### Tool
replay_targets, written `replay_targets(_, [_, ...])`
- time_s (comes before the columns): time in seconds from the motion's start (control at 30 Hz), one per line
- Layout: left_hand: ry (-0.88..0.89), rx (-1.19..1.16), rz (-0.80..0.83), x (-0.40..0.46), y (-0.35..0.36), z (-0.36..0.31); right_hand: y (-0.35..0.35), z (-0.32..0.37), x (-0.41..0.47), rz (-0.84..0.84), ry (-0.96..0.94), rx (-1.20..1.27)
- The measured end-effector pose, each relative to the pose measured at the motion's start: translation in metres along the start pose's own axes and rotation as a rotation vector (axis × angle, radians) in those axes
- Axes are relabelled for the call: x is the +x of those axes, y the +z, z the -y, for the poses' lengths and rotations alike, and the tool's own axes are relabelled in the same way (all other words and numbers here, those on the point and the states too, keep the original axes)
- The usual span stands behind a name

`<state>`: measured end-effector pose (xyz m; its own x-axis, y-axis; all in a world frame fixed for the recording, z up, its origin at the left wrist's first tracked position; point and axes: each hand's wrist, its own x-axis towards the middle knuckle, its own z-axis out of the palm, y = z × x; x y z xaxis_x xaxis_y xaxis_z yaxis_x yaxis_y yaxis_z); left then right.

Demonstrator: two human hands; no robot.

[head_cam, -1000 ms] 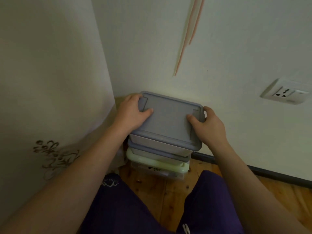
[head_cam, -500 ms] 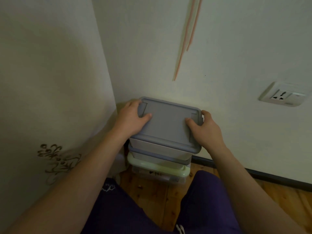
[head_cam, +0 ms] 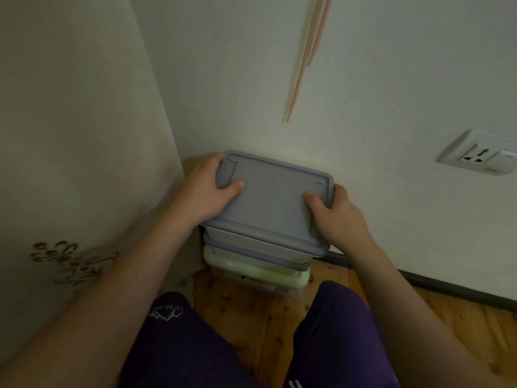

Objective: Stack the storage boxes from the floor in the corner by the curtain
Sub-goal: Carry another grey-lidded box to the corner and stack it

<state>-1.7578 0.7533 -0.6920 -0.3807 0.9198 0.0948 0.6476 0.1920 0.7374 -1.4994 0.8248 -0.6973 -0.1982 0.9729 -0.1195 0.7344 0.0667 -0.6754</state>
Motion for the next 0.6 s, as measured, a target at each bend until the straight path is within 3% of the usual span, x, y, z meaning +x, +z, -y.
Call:
replay_targets(0.27, [-0.174, 0.12, -0.004, -0.007, -0.019, -0.028, -0.043, 0.028, -0.012, -0.011, 0.018, -0.153])
replay_targets(0.6, [-0.214, 0.016, -0.128, -0.025, -0.116, -0.151, -0.163, 0.137, -0.043, -0.041, -0.031, -0.143])
